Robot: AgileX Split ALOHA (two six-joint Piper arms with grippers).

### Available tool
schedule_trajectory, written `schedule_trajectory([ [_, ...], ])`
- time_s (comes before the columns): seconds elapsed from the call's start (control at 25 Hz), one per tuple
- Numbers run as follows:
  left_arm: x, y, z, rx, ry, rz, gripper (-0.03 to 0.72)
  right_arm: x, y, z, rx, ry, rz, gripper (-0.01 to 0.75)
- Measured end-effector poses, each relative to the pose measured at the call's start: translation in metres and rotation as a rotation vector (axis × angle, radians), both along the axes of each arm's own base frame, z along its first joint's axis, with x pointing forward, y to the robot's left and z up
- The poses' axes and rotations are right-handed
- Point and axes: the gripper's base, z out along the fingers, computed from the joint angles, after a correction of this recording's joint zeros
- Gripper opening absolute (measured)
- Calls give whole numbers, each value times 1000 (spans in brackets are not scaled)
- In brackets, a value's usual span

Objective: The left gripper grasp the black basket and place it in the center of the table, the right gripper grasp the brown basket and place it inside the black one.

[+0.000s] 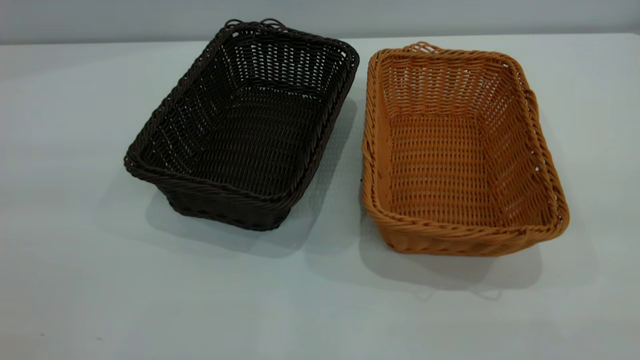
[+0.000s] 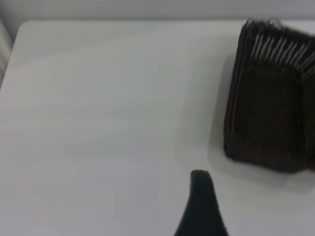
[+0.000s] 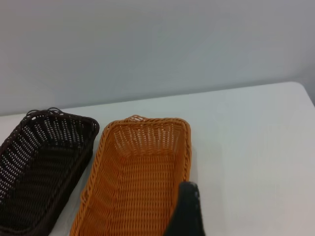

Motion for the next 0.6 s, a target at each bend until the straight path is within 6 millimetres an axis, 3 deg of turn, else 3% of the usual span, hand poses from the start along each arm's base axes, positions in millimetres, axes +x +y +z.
schedule_trajectory([
  [0.2,71,-4,7,26,41,-22,510,35,1,7,5,141,-2,565],
  [0.6,224,-19,-27,67,151,-64,510,114,1,-9,27,401,-25,565],
])
